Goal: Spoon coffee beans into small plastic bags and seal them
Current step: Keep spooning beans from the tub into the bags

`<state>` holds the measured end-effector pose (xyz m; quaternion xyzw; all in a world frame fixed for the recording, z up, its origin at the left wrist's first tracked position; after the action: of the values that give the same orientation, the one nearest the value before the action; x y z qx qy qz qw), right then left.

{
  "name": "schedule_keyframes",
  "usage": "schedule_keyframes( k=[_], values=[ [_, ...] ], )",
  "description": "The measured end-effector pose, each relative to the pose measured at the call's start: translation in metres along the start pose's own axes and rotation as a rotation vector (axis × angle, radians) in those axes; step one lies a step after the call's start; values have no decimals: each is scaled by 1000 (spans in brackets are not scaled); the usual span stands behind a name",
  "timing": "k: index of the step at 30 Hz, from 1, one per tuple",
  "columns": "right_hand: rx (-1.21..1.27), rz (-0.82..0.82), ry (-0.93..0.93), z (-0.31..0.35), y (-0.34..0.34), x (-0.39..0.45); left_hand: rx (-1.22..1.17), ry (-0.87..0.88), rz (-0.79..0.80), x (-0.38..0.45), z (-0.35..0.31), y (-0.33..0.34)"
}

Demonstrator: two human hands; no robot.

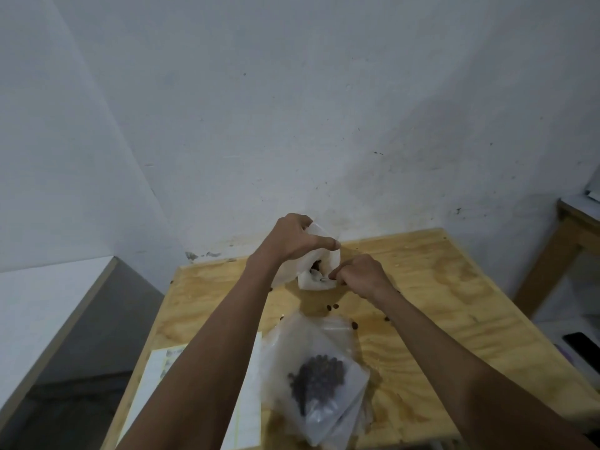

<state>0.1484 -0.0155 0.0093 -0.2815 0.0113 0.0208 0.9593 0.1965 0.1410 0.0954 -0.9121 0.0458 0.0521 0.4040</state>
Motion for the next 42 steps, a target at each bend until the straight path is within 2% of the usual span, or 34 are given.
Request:
schedule_keyframes(
  k=[3,6,10,12,20,25,28,31,33,38,42],
  values=[
    [0,-21,13,-2,-2,2,24,-45,20,3,8,2],
    [-36,-119,-40,4,-10,4,20,-49,23,3,12,1],
    [-365,-196,-145,22,-12,-5,15,-34,11,0,11,0],
    [-481,-178,-186,27,-4,-8,4,-31,8,1,12,2],
    [-472,-49,-194,29,-4,-7,-53,-35,-74,-2,23,4],
    [-604,-40,-274,36,-5,-8,-67,17,-128,-3,25,-3],
    [-479,-12,-192,27,0,-4,-78,32,-136,-7,23,-3],
    [-210,-42,-4,9,-1,4,-43,16,-111,-7,29,-2],
    [-56,-55,57,1,-1,6,-24,27,-92,-9,34,-4],
    [58,-89,52,6,-8,-1,14,51,-92,-20,47,-9],
    [75,-121,25,13,-16,-4,8,91,-153,-32,55,-13]
  ],
)
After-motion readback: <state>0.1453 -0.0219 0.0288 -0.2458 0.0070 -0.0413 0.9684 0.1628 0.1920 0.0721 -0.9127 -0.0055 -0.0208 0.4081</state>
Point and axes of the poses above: each hand's wrist, its own x-axis towards the middle knuckle, its own y-axis out of the palm, z = x × y, the point moved 7 cm from there along x, towards the middle knuckle, and after that the axes turned 15 degrees about -y, right-handed, at the moved point
